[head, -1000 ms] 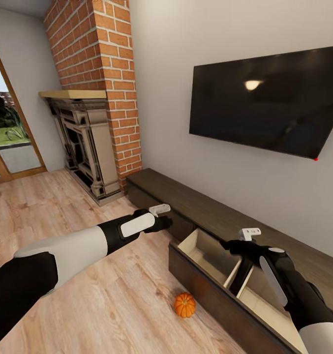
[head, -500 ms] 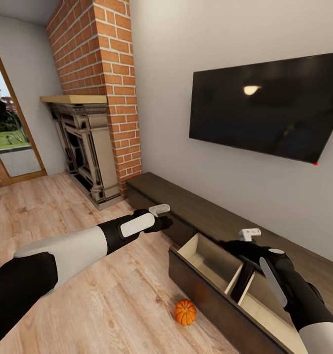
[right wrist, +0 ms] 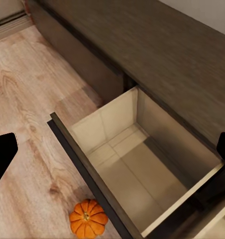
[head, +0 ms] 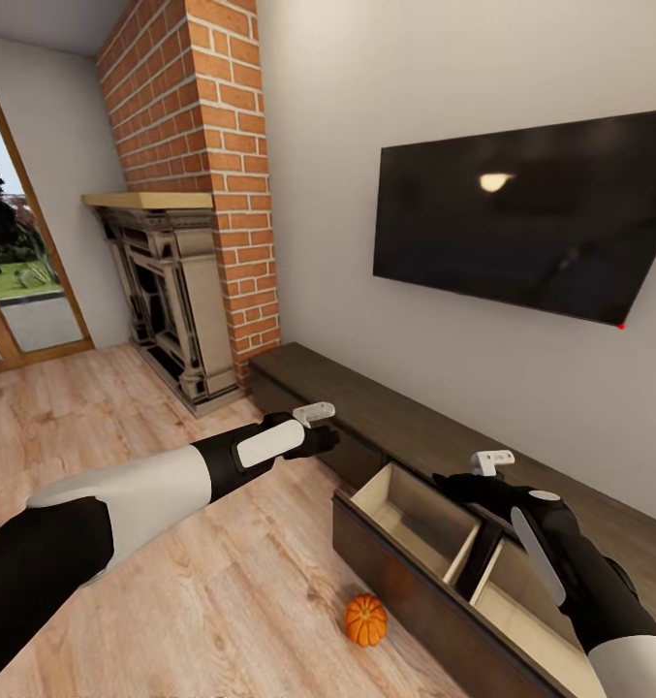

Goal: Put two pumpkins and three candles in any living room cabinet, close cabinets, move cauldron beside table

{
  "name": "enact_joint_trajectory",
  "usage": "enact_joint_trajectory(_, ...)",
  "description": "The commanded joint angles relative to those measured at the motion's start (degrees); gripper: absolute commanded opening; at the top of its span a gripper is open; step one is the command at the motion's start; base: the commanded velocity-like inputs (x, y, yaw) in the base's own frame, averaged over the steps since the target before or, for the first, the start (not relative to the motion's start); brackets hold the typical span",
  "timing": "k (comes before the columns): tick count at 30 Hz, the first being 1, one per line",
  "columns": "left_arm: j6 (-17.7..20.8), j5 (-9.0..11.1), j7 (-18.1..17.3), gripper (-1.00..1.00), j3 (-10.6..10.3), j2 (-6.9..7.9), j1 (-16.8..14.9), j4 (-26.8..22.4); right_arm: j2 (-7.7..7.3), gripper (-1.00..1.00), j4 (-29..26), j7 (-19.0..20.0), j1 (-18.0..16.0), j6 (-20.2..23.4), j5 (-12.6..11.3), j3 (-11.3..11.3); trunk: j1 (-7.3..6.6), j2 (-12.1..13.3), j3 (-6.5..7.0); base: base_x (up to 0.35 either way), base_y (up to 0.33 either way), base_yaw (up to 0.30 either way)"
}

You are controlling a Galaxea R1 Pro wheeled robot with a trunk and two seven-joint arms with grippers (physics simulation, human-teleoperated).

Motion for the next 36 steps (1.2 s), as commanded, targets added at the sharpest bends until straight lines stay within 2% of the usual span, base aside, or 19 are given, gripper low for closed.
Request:
enact_joint_trajectory(1, 0.0, 0.0, 0.0, 1.00, 0.0, 0.00, 0.0, 0.0, 0.01, 1.00, 0.0, 0.0, 0.0, 0.0, 0.0, 0.0, 0.00, 0.0, -0.04, 0.000, 0.000, 0.095)
enact_joint_trajectory(4, 0.0, 0.0, 0.0, 1.00, 0.0, 0.00, 0.0, 0.0, 0.70, 1.00, 0.1, 0.0, 0.0, 0.1, 0.1, 0.0, 0.00, 0.0, -0.23, 0.000, 0.000, 0.135)
enact_joint_trajectory(6, 0.0, 0.0, 0.0, 1.00, 0.0, 0.07, 0.0, 0.0, 1.98, 1.00, 1.1, -0.2, 0.0, 0.1, 0.3, 0.0, 0.00, 0.0, -0.37, 0.000, 0.000, 0.160)
enact_joint_trajectory(8, 0.0, 0.0, 0.0, 1.00, 0.0, 0.18, 0.0, 0.1, 2.25, 1.00, 1.4, -0.3, 0.0, 0.1, 0.3, 0.0, 0.00, 0.0, -0.52, 0.000, 0.000, 0.164)
enact_joint_trajectory(15, 0.0, -0.2, 0.1, 1.00, -0.2, 0.29, 1.4, 0.4, 2.50, 1.00, 2.0, -0.4, 0.0, 0.1, 0.3, 0.1, 0.00, 0.0, -1.05, 0.000, 0.000, 0.166)
enact_joint_trajectory(20, -0.4, -0.6, -0.2, 1.00, -0.3, 0.43, 5.2, 1.3, 2.52, 1.00, 2.2, -0.4, 0.0, 0.1, 0.3, 0.1, 0.00, 0.0, -1.42, 0.000, 0.000, 0.166)
enact_joint_trajectory(26, -0.6, -0.5, -0.2, 1.00, -0.4, 0.33, 6.1, 1.5, 2.56, 1.00, 2.2, -0.3, 0.0, 0.1, 0.2, 0.1, 0.00, 0.0, -1.87, 0.000, 0.000, 0.166)
enact_joint_trajectory(36, -0.7, -0.2, -0.2, 1.00, -0.4, 0.01, 6.2, 1.5, 3.46, 1.00, 2.8, -0.1, 0.0, 0.2, 0.2, 0.0, 0.00, 0.0, -2.66, 0.000, 0.000, 0.153)
